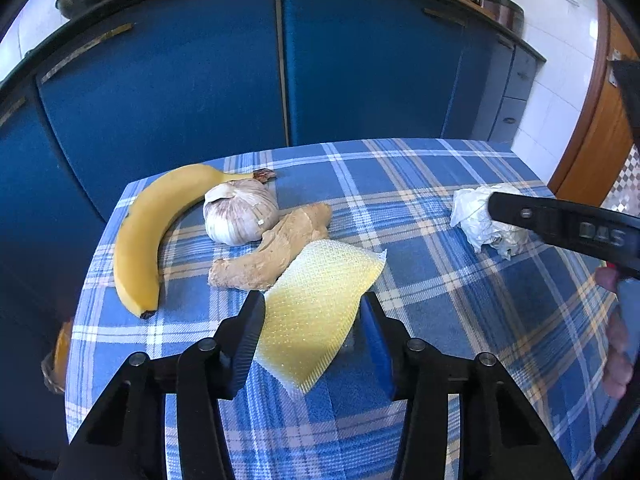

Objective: Collect trash
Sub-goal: 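Grasp the yellow sponge sheet with the left tool while the right tool grasps the white crumpled paper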

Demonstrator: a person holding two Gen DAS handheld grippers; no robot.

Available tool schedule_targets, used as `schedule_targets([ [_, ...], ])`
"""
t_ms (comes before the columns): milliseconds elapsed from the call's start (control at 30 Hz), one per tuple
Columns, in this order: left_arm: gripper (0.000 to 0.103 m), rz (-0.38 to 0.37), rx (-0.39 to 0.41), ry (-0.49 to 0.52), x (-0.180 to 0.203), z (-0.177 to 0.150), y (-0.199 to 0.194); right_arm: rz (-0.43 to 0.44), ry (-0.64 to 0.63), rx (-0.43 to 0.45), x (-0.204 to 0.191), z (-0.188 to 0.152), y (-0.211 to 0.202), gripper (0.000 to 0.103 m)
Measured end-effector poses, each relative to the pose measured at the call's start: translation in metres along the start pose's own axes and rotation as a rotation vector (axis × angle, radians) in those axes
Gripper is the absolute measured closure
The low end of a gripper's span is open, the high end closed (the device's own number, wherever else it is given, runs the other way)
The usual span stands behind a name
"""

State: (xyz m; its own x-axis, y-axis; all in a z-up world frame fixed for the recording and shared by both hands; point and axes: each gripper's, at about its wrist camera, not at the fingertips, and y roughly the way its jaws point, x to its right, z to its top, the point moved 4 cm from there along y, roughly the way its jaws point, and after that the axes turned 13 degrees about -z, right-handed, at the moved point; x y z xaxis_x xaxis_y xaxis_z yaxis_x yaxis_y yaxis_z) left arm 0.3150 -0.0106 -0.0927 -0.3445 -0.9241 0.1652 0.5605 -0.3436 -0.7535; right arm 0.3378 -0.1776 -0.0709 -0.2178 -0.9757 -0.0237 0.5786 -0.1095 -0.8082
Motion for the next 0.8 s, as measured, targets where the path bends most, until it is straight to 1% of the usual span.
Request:
schedule_targets([
  [100, 0.050, -0.003, -0.003, 0.002, 0.000, 0.000, 0.001, -0.008, -0.016, -0.026, -0.005, -0.001, 0.013, 0.032],
  [133, 0.049, -0.001, -0.006, 0.006, 0.000, -0.001, 0.001, -0.002, -0.018, -0.032, -0.006, -0.002, 0.016, 0.034],
  [200, 0.048, 0.002, -0.009, 0.020, 0.002, -0.001, 0.002, 0.017, -0.020, -0.040, -0.009, -0.004, 0.019, 0.042],
  [233, 0.048, 0.006, -0.010, 0.025, 0.003, -0.002, 0.003, 0.031, -0.025, -0.044, -0.011, -0.005, 0.019, 0.050],
  [367, 0.046, 0.017, -0.016, 0.037, 0.004, -0.002, 0.005, 0.047, -0.049, -0.038, -0.016, -0.009, 0.016, 0.054],
  [433, 0.049, 0.010, -0.012, 0.033, 0.003, -0.002, 0.004, 0.060, -0.052, -0.040, -0.015, -0.012, 0.012, 0.055],
  [500, 0.057, 0.022, -0.007, 0.030, 0.001, -0.001, 0.002, 0.076, -0.056, -0.034, -0.013, -0.016, 0.004, 0.055],
  [567, 0.062, 0.006, -0.004, 0.017, 0.001, 0.000, -0.001, 0.092, -0.057, -0.018, -0.009, -0.020, -0.009, 0.055],
  [633, 0.076, -0.007, 0.005, 0.020, 0.004, 0.001, -0.005, 0.108, -0.058, 0.001, -0.003, -0.025, -0.025, 0.055],
  [667, 0.079, -0.008, 0.010, 0.027, 0.007, 0.002, -0.008, 0.112, -0.059, 0.010, 0.000, -0.028, -0.032, 0.055],
  [733, 0.090, 0.000, 0.020, 0.042, 0.012, 0.002, -0.014, 0.113, -0.061, 0.025, 0.008, -0.033, -0.045, 0.055],
  [767, 0.092, -0.007, 0.023, 0.045, 0.014, 0.002, -0.017, 0.115, -0.061, 0.031, 0.011, -0.035, -0.051, 0.055],
  [800, 0.099, -0.018, 0.023, 0.044, 0.015, 0.001, -0.019, 0.119, -0.059, 0.038, 0.015, -0.037, -0.056, 0.055],
])
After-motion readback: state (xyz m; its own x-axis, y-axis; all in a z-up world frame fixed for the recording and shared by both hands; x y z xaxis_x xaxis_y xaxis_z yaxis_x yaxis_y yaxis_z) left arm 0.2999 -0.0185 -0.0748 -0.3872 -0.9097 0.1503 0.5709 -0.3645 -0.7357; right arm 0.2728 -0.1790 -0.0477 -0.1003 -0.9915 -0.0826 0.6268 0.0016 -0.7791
